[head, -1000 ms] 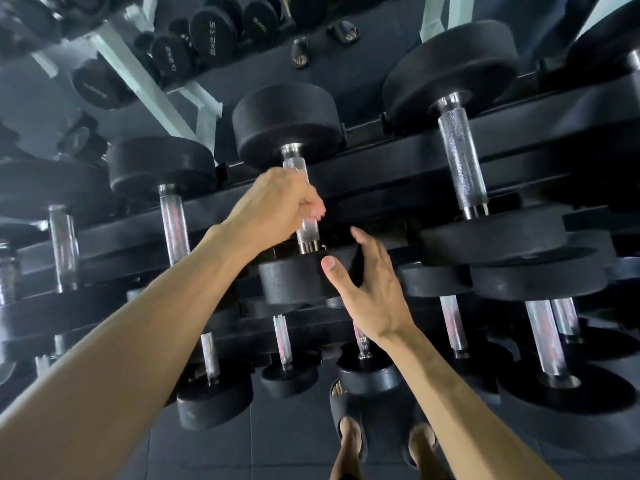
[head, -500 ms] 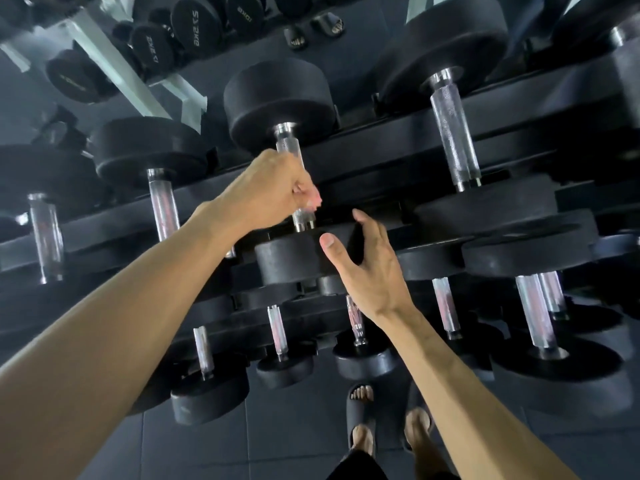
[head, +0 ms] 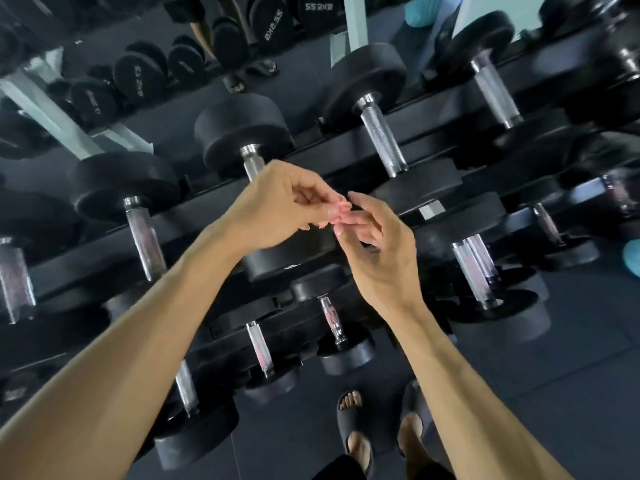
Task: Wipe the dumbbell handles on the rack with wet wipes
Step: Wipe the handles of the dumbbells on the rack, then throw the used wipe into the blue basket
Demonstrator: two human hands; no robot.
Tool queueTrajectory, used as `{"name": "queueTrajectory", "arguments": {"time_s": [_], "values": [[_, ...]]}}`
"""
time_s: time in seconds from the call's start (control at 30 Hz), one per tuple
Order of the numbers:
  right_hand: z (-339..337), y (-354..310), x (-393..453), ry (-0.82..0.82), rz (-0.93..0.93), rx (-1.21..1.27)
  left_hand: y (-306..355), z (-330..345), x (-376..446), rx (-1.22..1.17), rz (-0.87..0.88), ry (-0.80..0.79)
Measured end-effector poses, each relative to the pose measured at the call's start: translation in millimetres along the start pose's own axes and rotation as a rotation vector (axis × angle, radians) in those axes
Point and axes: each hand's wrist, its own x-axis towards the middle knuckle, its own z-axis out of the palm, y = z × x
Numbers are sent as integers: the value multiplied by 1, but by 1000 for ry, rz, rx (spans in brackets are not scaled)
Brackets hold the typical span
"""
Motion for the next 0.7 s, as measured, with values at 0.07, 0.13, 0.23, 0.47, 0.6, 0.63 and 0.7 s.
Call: {"name": "queueTrajectory", "arguments": {"time_s": [0.07,0.13,0.23,0.47,0.6,0.63,0.7], "values": [[-27,-5,-9,40,13,20,11,26,1,-25,-5,-48],[-61,-2,-20,81,71,34,26,58,4,-60,6,-114],[-121,12,-40,168,165,0,52,116,11,-108,39,-213],[-308,63,-84,383,280,-106,125,286,42,154,115,-241],[-428,93,-99,490,306,-175,175,394,64,372,158,-296],[-455,99,-102,511,317,-187,188,420,69,419,171,-305],[-506,109,-105,543,331,-211,214,467,79,478,190,-316]]}}
